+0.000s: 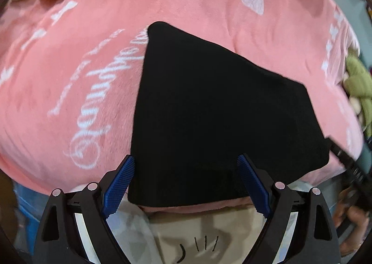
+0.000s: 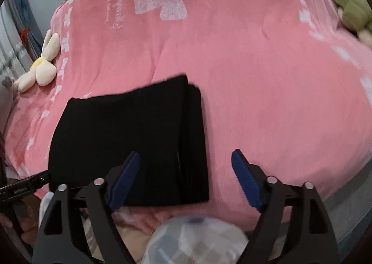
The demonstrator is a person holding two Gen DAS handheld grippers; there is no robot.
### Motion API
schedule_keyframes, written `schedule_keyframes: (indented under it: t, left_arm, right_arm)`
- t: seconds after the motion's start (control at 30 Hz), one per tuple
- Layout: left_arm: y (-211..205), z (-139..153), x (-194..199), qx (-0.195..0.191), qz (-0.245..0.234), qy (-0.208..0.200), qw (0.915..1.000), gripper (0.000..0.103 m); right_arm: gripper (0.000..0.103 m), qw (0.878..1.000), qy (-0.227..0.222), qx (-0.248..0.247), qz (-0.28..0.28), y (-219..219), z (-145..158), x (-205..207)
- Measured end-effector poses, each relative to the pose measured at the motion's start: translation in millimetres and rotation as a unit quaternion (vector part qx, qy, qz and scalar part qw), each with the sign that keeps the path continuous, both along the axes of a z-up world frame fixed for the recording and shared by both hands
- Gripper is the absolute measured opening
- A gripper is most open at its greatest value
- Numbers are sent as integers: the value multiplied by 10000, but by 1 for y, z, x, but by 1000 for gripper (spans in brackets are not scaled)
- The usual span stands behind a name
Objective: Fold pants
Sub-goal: 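Grasp the folded pants with the left gripper while the right gripper grasps the other end, then lift the folded pants with both grippers and hold them up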
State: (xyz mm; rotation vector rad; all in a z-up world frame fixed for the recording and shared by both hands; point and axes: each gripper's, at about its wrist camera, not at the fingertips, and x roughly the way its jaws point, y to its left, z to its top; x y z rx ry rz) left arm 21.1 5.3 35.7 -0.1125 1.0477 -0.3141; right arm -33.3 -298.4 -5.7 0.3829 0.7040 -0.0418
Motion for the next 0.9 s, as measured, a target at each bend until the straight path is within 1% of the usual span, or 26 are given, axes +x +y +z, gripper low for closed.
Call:
schedule_keyframes:
  t: [0.07, 0.13, 0.2, 0.27, 0.33, 0.37, 0.47, 0.5, 0.53, 0.57, 0.6, 0.63, 0.67, 0.7, 0.73, 0.83, 0.87, 0.9]
  left_arm:
    - [8, -10, 4, -133, 115, 77, 9998, 87]
    - [10, -22, 9, -71, 193, 196, 9996, 87]
    - [10, -31, 14, -169, 163, 246, 9994, 88]
    - [10, -35, 18, -341, 144, 255, 9990, 89]
    - [9, -39, 23, -483, 133, 244, 9984, 98]
    - [9, -42, 25, -577, 116, 236, 9980, 98]
    - [8, -45, 29, -564, 169, 170, 9981, 98]
    - [4, -44, 26, -537, 175, 142, 9983, 98]
    - [2, -41, 26, -536, 160, 73, 9984, 96]
    - [-1, -36, 25, -553, 104, -49, 9984, 89]
    - [-4, -32, 24, -504, 8, -148, 9986, 77]
    - [-8, -26, 22, -492, -160, -247, 9984, 55]
    - [-9, -20, 21, -544, -258, -262, 9978, 42]
    - [-12, -14, 25, -602, -276, -267, 9974, 28]
    - [-7, -6, 24, -741, -281, -263, 9965, 23]
    - [14, 18, 21, -1163, -288, -274, 9924, 20]
    - [19, 24, 18, -1173, -288, -252, 9924, 20]
    - [24, 29, 14, -1128, -285, -240, 9929, 20]
  right_arm:
    - [79, 9997, 148, 192, 64, -3, -10, 4]
    - [81, 9994, 228, 259, 57, -1, -17, 6]
    - [81, 9983, 293, 481, 129, -2, -24, 11]
    - [82, 9958, 307, 817, 266, -2, -30, 15]
    - [83, 9936, 322, 1021, 358, 0, -35, 20]
    - [84, 9932, 322, 1057, 380, 0, -36, 21]
    - [85, 9905, 296, 1299, 353, -4, -39, 26]
    - [84, 9900, 276, 1337, 346, -4, -39, 28]
    - [74, 9906, 250, 1297, 351, -2, -38, 29]
    - [61, 9914, 245, 1238, 346, -1, -37, 30]
    - [54, 9916, 211, 1213, 388, 1, -36, 30]
    - [42, 9910, 148, 1249, 449, 2, -33, 29]
    - [38, 9908, 108, 1258, 477, 2, -31, 28]
    - [37, 9921, 66, 1146, 505, 7, -23, 25]
    - [35, 9928, 11, 1064, 545, 11, -17, 23]
    - [35, 9907, -277, 1042, 836, 27, 14, 11]
    - [35, 9900, -332, 955, 985, 34, 24, 4]
    - [35, 9895, -333, 915, 1067, 38, 28, -1]
